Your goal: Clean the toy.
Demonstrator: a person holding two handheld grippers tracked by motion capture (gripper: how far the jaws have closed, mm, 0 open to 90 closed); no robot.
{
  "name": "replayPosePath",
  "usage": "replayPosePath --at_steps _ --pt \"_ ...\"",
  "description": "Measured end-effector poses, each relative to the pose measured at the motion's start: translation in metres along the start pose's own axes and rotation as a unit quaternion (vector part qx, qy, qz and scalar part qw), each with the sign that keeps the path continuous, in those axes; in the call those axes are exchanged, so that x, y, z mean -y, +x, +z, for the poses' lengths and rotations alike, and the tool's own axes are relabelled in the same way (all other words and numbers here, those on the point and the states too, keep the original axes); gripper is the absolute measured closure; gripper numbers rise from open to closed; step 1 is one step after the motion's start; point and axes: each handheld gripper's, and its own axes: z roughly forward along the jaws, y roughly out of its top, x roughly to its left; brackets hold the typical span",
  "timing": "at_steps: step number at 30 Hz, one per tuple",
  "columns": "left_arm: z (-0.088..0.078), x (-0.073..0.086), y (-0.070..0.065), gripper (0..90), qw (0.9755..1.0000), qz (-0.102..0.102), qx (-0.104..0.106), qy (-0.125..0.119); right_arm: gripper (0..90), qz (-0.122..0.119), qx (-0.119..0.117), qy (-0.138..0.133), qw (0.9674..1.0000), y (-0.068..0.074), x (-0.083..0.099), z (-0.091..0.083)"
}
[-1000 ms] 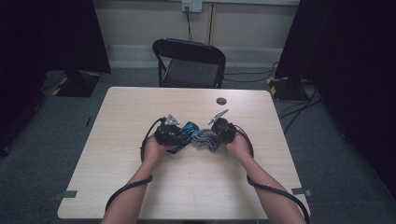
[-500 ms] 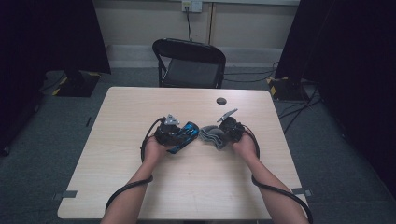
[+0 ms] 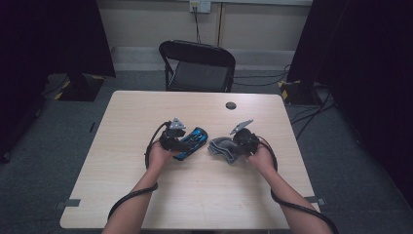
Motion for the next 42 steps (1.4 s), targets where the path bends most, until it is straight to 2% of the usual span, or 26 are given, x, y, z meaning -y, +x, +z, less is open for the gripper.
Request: replayPosePath --at_steps 4,5,6,10,11,12,15,16,23,26,28,30,34,36,37,38,42 --pt "-0.01 -0.002 -0.004 28.5 1.0 -0.003 0.004 -0.006 74.6 -0.018 -0.018 -0.007 0.9997 0.017 -0.003 -0.003" --pt "-0.01 -0.002 -0.004 28.5 1.0 -0.003 0.004 -0.006 74.6 -0.018 -0.018 -0.007 0.9997 0.017 -0.003 -0.003" --pt "-0.016 -0.003 -0.007 28.6 0.9999 -0.007 0.008 -0.011 74.5 -0.031 -0.03 -0.01 0.999 0.03 -0.007 -0.004" --pt "-0.028 -0.001 -0.013 28.9 0.9997 0.001 0.011 -0.02 74.5 -0.054 -0.05 -0.01 0.9973 0.052 -0.015 -0.003" --pt "-0.028 -0.001 -0.013 29.1 0.9997 0.001 0.011 -0.02 74.5 -0.054 -0.05 -0.01 0.9973 0.052 -0.015 -0.003" --pt "-0.036 0.001 -0.015 29.2 0.9997 0.004 0.01 -0.022 74.5 -0.071 -0.064 -0.012 0.9954 0.068 -0.021 0.0" --pt "-0.042 0.003 -0.015 29.8 0.9996 0.004 0.012 -0.025 74.5 -0.084 -0.077 -0.014 0.9934 0.084 -0.028 0.004" --pt "-0.051 0.007 -0.016 30.0 0.9995 0.004 0.009 -0.029 74.5 -0.091 -0.083 -0.012 0.9923 0.094 -0.033 0.007" --pt "-0.07 0.02 -0.019 31.7 0.9992 0.01 0.016 -0.035 73.5 -0.112 -0.117 -0.017 0.9866 0.131 -0.054 0.027" --pt "-0.075 0.027 -0.017 32.4 0.9991 0.003 0.02 -0.036 64.7 -0.122 -0.13 -0.02 0.9838 0.143 -0.059 0.033" --pt "-0.077 0.031 -0.016 32.6 0.999 -0.002 0.022 -0.038 61.0 -0.125 -0.142 -0.028 0.9816 0.144 -0.061 0.032" --pt "-0.078 0.034 -0.017 33.2 0.9989 -0.005 0.025 -0.038 53.2 -0.121 -0.152 -0.034 0.9803 0.139 -0.061 0.029" --pt "-0.078 0.036 -0.025 33.9 0.9986 0.0 0.035 -0.04 44.6 -0.104 -0.157 -0.057 0.9804 0.122 -0.059 0.014" --pt "-0.076 0.035 -0.031 34.2 0.9981 0.008 0.047 -0.039 41.4 -0.099 -0.155 -0.063 0.9809 0.112 -0.058 0.007" --pt "-0.076 0.035 -0.031 34.3 0.9981 0.008 0.047 -0.039 41.4 -0.093 -0.149 -0.069 0.982 0.105 -0.057 0.002" --pt "-0.074 0.033 -0.039 34.3 0.9976 0.019 0.057 -0.036 40.5 -0.085 -0.139 -0.072 0.984 0.099 -0.056 -0.002" --pt "-0.067 0.034 -0.057 34.4 0.9961 0.038 0.079 -0.017 34.1 -0.053 -0.103 -0.082 0.9899 0.075 -0.057 -0.006"
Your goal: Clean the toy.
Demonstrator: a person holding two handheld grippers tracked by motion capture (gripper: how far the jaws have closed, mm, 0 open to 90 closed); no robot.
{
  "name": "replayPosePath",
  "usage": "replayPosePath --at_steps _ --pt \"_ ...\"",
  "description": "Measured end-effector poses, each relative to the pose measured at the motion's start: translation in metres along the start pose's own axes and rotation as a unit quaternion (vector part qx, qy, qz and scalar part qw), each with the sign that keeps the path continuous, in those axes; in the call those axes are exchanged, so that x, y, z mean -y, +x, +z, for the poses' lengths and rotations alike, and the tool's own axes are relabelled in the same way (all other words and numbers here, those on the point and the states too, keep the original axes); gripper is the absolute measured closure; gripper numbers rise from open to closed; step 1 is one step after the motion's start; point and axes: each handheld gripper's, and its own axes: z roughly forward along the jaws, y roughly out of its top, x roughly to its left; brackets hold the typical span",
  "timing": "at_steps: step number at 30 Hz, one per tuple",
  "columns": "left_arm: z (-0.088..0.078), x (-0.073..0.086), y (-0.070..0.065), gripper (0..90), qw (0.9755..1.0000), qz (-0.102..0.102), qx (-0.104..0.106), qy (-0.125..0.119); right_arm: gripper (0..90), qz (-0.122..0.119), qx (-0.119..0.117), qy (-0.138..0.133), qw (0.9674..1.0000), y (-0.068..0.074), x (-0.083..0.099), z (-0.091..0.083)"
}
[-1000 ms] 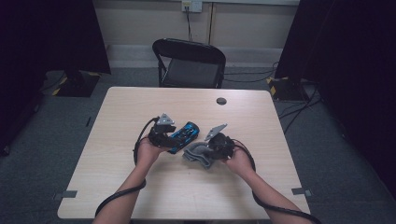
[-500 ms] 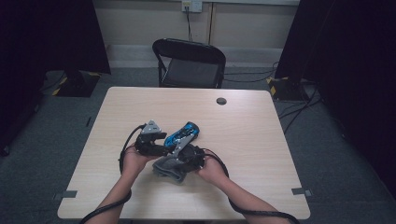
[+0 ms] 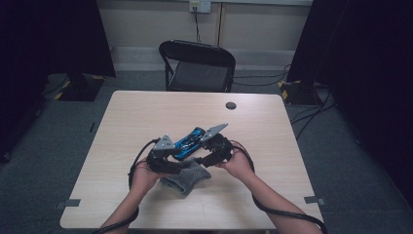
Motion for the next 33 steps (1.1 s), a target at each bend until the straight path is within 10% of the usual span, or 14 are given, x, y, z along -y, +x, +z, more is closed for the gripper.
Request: replayPosePath --at_steps 11,22,33 --pt "0.02 0.027 -0.013 33.9 0.9972 0.035 -0.001 0.067 22.2 0.03 0.037 -0.01 0.9988 -0.035 -0.02 0.026" --pt "0.022 0.039 -0.017 46.1 0.997 0.041 -0.026 0.061 16.4 0.008 0.028 0.018 0.9994 -0.04 -0.034 0.075" --pt "0.016 0.042 -0.015 67.4 0.9972 0.034 -0.031 0.059 5.6 -0.01 0.038 0.02 0.999 -0.034 -0.034 0.09"
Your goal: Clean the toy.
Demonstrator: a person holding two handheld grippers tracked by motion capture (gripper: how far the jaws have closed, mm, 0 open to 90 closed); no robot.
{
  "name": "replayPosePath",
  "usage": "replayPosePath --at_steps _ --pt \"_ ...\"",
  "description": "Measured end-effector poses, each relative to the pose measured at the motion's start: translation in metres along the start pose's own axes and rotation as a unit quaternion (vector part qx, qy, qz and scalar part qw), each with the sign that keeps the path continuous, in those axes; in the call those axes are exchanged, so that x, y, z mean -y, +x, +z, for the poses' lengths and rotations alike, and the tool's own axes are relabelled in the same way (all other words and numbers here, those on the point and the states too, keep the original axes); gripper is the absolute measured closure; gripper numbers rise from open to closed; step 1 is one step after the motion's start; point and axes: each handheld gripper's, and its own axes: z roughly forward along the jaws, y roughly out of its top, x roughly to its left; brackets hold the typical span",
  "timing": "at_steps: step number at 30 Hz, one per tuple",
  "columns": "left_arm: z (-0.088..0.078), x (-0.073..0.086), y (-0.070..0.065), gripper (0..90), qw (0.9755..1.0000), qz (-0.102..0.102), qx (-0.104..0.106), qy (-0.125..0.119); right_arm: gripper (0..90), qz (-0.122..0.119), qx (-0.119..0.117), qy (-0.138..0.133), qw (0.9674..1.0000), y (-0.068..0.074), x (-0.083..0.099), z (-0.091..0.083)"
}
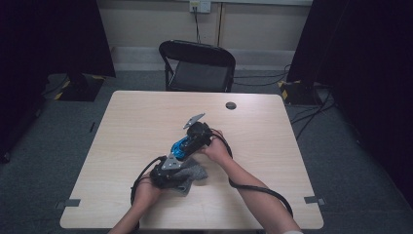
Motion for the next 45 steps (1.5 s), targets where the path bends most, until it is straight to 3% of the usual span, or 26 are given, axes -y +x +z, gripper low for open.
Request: replayPosePath --at_steps 5,12,17,21,24,25,28,30,32,35,41,45 --pt "0.0 0.0 0.0 67.2 1.0 -0.005 0.002 -0.001 1.7 0.006 0.002 -0.006 1.0 -0.001 0.003 0.002" --pt "0.0 0.0 0.0 61.8 0.9999 -0.009 0.008 -0.003 0.4 0.008 -0.021 -0.055 0.9982 -0.005 0.013 0.006" --pt "0.001 0.0 0.0 57.8 0.9998 -0.014 0.01 -0.004 0.0 0.005 -0.021 -0.053 0.9984 -0.007 0.013 0.007" --pt "0.003 -0.003 -0.001 47.6 0.9997 -0.02 0.017 -0.005 0.0 0.007 -0.02 -0.046 0.9987 -0.007 0.012 0.006" --pt "0.003 -0.006 -0.002 36.6 0.9999 -0.011 0.011 -0.002 0.0 0.008 -0.019 -0.046 0.9987 -0.006 0.012 0.007" --pt "0.005 -0.006 -0.003 35.1 1.0 0.002 0.007 0.001 0.0 0.01 -0.019 -0.048 0.9986 -0.006 0.012 0.007" --pt "0.006 -0.004 -0.001 39.8 1.0 0.0 0.007 -0.001 0.0 0.012 -0.016 -0.052 0.9984 -0.005 0.013 0.007" --pt "0.004 -0.002 0.001 49.3 1.0 0.006 0.003 0.001 0.0 0.016 -0.014 -0.055 0.9983 -0.005 0.013 0.007" --pt "0.002 0.0 0.003 64.8 0.9999 -0.012 0.001 -0.005 0.0 0.019 -0.012 -0.056 0.9982 -0.004 0.013 0.007" --pt "0.0 -0.002 0.003 72.9 0.9997 -0.025 0.002 0.007 0.0 0.021 -0.008 -0.057 0.9981 -0.004 0.013 0.008" --pt "-0.012 -0.002 0.013 76.0 0.9983 -0.056 -0.014 0.01 0.0 0.023 -0.007 -0.059 0.998 -0.003 0.014 0.008" --pt "-0.03 -0.003 0.026 76.0 0.9963 -0.081 -0.027 -0.013 0.0 0.023 -0.007 -0.059 0.9979 -0.003 0.014 0.008"
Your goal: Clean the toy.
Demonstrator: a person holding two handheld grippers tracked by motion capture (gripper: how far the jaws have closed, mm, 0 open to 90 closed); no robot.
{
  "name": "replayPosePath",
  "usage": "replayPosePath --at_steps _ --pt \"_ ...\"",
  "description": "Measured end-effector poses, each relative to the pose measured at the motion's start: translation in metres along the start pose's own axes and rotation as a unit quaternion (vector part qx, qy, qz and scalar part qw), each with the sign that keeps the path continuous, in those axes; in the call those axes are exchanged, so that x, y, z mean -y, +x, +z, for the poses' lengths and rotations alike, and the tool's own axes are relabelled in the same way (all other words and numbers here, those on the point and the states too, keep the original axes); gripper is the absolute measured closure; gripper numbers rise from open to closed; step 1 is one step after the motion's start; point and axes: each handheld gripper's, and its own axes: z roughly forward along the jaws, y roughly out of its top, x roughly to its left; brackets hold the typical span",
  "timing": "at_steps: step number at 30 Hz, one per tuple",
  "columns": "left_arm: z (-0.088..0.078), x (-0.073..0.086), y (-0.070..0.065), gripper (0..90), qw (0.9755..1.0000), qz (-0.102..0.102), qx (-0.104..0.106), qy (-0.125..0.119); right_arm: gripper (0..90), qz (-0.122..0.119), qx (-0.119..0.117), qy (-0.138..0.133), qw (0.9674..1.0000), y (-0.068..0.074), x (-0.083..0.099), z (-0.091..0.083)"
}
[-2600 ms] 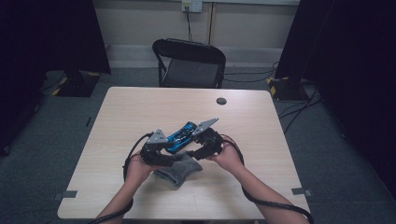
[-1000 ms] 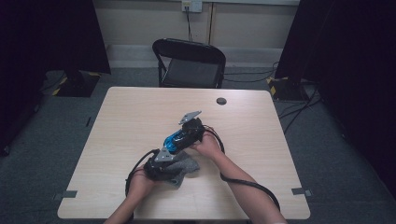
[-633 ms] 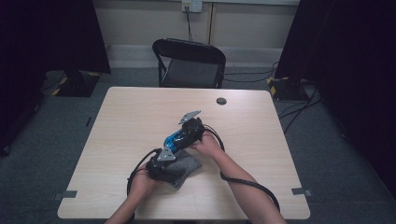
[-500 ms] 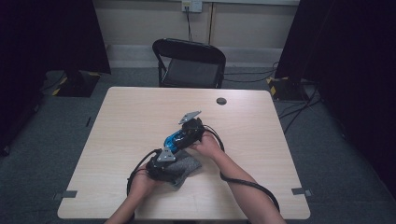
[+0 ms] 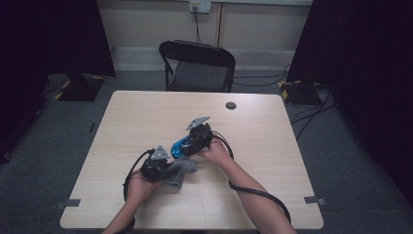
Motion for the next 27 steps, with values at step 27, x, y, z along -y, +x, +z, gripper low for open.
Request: replayPosePath --at_steps 27 --pt "-0.002 0.003 0.054 74.9 0.9874 -0.14 -0.074 0.013 0.0 0.003 0.003 0.002 1.0 0.001 0.0 0.0"
